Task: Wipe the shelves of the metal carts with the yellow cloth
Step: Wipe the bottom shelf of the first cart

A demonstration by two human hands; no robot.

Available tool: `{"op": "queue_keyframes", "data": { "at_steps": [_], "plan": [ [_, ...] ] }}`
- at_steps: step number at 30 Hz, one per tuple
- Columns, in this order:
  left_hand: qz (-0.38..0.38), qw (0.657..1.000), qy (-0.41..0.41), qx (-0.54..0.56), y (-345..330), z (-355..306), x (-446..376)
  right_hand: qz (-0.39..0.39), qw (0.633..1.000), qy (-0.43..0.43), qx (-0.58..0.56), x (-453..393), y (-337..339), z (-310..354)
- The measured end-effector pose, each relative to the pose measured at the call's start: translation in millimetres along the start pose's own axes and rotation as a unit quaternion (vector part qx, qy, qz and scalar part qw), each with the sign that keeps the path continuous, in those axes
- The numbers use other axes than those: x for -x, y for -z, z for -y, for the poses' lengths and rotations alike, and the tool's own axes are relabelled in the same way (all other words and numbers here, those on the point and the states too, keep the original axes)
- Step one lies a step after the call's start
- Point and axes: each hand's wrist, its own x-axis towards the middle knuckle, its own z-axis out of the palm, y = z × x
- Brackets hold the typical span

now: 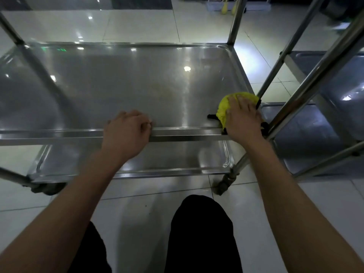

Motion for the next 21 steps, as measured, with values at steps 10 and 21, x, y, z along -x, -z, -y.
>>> {"op": "queue_keyframes", "data": {
  "at_steps": [10, 21],
  "plan": [
    [-0.070, 0.994, 0.074, -0.023, 8, 83, 0, 0.028, 0.997, 0.056, -0.047, -18, -26, 109],
    [-0.087, 0.990, 0.054, 0.094, 12, 134, 15, 0.064, 0.976, 0.202, -0.042, -42, -65, 292]
  ]
}}
